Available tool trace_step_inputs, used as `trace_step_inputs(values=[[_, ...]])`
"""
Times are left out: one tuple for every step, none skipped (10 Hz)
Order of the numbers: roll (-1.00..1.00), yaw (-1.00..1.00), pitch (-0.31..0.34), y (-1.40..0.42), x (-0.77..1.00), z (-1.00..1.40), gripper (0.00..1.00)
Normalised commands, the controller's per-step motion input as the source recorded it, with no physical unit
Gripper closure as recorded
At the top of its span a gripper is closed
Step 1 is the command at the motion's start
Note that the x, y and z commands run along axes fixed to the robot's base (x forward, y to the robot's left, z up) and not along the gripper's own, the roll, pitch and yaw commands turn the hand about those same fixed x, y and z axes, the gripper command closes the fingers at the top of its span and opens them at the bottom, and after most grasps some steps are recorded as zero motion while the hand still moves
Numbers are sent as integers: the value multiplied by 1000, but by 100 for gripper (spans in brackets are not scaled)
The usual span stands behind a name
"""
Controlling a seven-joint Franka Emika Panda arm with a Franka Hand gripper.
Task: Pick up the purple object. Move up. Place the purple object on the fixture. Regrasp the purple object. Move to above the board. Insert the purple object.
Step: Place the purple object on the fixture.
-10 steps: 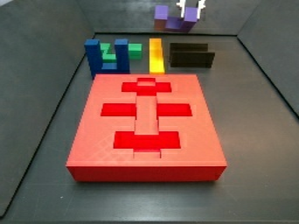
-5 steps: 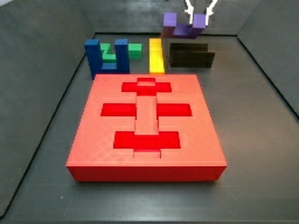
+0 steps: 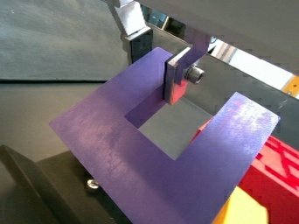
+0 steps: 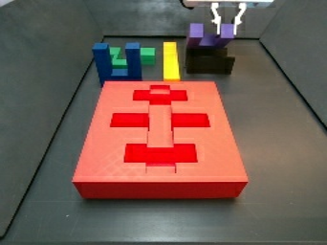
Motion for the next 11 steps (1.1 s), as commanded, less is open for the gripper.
trace_step_inputs(values=[[91, -49, 0, 0, 946, -240, 100], [114, -106, 0, 0, 423, -223, 100], [69, -120, 0, 0, 423, -274, 100], [163, -77, 0, 0, 343, -189, 100], [251, -57, 0, 0, 194, -160, 100], [346, 0, 0, 0, 0, -131, 100], [274, 0, 0, 0, -94, -63, 100], [34, 0, -54, 0, -291, -20, 100], [0, 0, -54, 0, -217, -23, 100], [-49, 0, -100, 0, -186, -74, 100], [-40, 0, -111, 0, -43, -51, 100]])
